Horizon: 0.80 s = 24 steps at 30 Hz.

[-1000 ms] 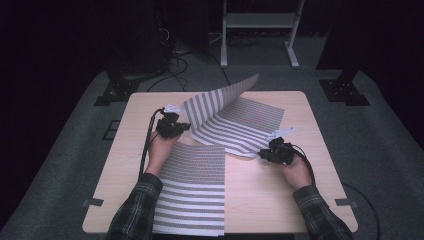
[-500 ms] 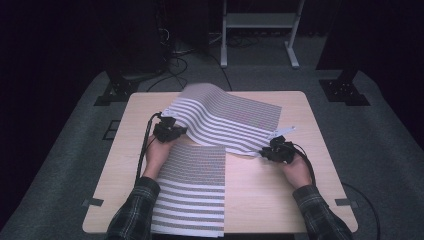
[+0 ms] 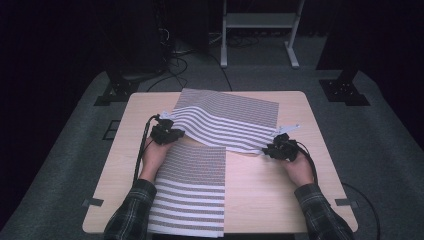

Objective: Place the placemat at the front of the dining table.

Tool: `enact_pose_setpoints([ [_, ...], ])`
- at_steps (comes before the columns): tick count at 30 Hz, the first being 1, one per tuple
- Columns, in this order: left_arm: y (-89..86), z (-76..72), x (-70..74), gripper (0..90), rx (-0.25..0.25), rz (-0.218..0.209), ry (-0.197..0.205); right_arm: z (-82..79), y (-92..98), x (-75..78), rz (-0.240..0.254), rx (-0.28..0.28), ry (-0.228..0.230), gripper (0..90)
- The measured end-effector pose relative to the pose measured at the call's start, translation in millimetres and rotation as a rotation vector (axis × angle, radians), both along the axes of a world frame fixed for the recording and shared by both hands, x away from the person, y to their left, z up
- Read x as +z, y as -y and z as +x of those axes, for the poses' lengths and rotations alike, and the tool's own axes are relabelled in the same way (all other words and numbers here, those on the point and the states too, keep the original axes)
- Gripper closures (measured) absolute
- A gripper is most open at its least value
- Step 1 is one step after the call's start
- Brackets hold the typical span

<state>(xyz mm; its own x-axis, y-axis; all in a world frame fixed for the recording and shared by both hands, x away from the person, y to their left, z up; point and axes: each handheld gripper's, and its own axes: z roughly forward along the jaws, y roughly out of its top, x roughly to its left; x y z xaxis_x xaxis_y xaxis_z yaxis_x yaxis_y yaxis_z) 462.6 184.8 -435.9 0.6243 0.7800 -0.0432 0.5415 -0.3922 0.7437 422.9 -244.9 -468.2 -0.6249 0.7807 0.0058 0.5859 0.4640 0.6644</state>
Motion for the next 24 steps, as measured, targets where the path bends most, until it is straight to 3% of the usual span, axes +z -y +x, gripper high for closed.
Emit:
enact_pose_setpoints([
  [7, -16.5, -8.9, 10.6, 80.8, 0.010, 0.011, 0.026, -0.1, 3.7, 0.2, -0.006, -0.007, 0.002, 66.2],
  [10, -24.1, -11.7, 13.8, 75.6, 0.017, 0.019, 0.037, -0.4, 5.9, 1.2, -0.018, -0.016, 0.000, 60.3],
  [14, -30.6, -12.8, 15.2, 62.9, 0.018, 0.032, 0.048, -2.0, 12.4, 5.2, 0.008, -0.037, 0.003, 49.2],
  [18, -31.1, -8.5, 13.9, 52.2, 0.011, 0.040, 0.060, -2.6, 14.3, 12.5, 0.052, -0.047, 0.022, 46.6],
  [24, -25.9, 5.3, 10.1, 34.5, 0.010, 0.050, 0.065, -4.0, 6.3, 15.0, 0.038, -0.042, 0.036, 46.6],
])
